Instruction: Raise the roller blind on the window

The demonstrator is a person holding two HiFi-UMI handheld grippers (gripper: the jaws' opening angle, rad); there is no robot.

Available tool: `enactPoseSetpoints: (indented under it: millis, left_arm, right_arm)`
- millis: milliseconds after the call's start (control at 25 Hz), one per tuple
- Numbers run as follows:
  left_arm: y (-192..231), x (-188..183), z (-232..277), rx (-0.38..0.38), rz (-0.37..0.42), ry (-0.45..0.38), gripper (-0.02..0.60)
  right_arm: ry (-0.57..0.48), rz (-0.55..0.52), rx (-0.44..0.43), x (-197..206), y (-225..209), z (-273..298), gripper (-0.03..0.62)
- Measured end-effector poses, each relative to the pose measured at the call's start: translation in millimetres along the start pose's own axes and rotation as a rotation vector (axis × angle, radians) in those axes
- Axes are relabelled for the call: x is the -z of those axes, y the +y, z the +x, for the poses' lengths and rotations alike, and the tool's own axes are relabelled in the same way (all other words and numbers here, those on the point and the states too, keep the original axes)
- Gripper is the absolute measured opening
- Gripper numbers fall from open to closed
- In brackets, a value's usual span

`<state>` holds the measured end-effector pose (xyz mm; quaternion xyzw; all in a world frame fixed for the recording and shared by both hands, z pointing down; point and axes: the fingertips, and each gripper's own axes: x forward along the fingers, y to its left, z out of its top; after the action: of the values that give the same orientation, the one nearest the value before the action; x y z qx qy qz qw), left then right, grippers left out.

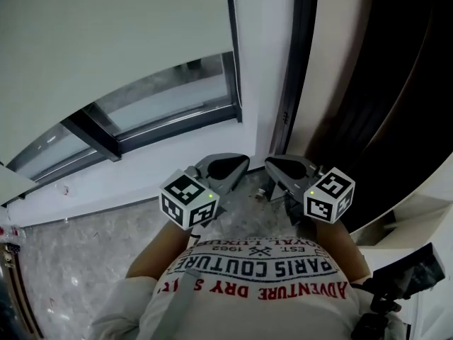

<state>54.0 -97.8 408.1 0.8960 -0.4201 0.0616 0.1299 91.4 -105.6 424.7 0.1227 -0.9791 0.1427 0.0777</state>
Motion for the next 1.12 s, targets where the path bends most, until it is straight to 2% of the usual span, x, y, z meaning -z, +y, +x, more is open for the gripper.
enactPoseSetpoints:
  millis: [280, 600, 880, 1120]
  left_arm:
    - [27, -17, 10, -0.038, 0.031, -0.015, 0.002]
    - [62, -40, 28, -0.003, 0.083, -0.076, 0.002]
    - [134, -71, 54, -0.020, 0.116, -0.089, 0.002]
    - [194, -104, 72, -0.071, 0.145, -0.092, 0.002]
  right_arm:
    - [-0.031, -0.029, -0.003, -19, -23, 7, 0.003]
    - [-0.044, -0.052, 0.020, -30, -45, 21, 0.003]
    - [-0.062, -0.046, 0.012, -53, -73, 48, 0.003]
    - [-0.112, -0.054, -0.010, -77, -73, 58, 0.003]
